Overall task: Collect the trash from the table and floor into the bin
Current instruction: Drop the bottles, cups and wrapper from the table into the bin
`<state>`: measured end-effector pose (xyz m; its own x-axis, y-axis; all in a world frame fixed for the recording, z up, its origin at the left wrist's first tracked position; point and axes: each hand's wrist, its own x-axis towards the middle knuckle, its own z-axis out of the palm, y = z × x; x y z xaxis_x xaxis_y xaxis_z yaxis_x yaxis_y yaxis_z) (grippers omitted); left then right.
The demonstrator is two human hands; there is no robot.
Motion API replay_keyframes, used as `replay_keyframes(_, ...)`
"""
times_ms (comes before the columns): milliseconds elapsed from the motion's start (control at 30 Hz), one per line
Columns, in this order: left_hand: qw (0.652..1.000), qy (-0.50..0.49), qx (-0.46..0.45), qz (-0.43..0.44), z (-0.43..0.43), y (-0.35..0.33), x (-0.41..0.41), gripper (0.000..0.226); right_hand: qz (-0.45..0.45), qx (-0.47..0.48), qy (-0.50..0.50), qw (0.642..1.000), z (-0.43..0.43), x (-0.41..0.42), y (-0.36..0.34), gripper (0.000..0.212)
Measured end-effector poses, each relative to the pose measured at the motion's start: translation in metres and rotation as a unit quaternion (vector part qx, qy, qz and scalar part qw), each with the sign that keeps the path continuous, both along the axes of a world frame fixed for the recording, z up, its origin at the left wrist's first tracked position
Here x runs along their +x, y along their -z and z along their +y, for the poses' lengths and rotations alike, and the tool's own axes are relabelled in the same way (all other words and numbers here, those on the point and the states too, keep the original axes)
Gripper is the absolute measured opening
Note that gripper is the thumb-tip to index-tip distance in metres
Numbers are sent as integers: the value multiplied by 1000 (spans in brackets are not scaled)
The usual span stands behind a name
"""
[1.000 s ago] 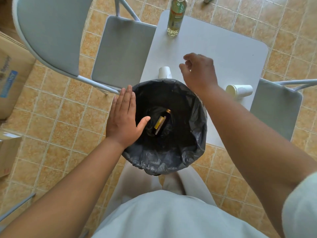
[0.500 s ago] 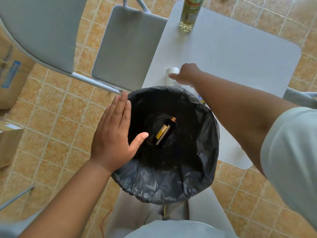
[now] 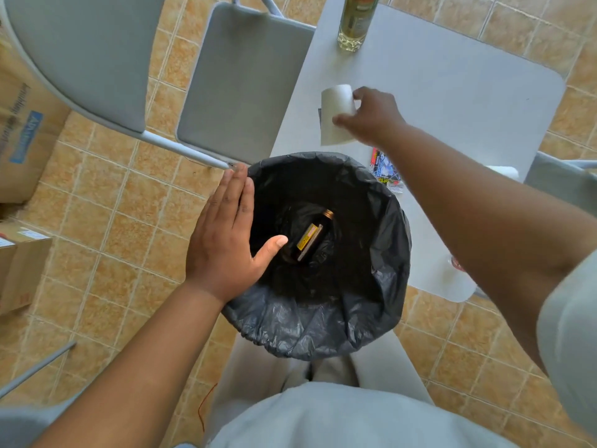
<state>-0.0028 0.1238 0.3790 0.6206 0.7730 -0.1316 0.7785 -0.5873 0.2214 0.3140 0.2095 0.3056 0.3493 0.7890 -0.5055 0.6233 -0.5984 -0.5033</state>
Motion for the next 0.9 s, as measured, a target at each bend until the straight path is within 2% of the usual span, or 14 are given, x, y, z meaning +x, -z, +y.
replay_keyframes(67,1000,0,-5,6,0,-1,-1,88,1,51,23,998,-11,0,-38,64)
replay_keyframes(233,1000,0,-28,4,2,-5,-1,86,37,176,101,979,-67,-26,-133,59)
replay_keyframes(367,998,-6,-59,-18,4,-8,-2,79,78,197,103,972,-128,-73,-158,56)
replay_keyframes(467,997,-9,-69,-28,5,-9,-3,76,102,136,101,980,-165,-108,-139,54)
replay_keyframes(633,996,-12,-79,-36,5,-14,-2,76,84,-68,51,993,-189,-146,-78,59)
replay_keyframes(800,997,-10,-64,-40,5,-11,-2,78,101,-115,41,987,-172,-159,-40,52)
replay_keyframes(900,997,-13,-64,-48,3,-11,-2,80,92,-140,37,985,-166,-157,-34,59)
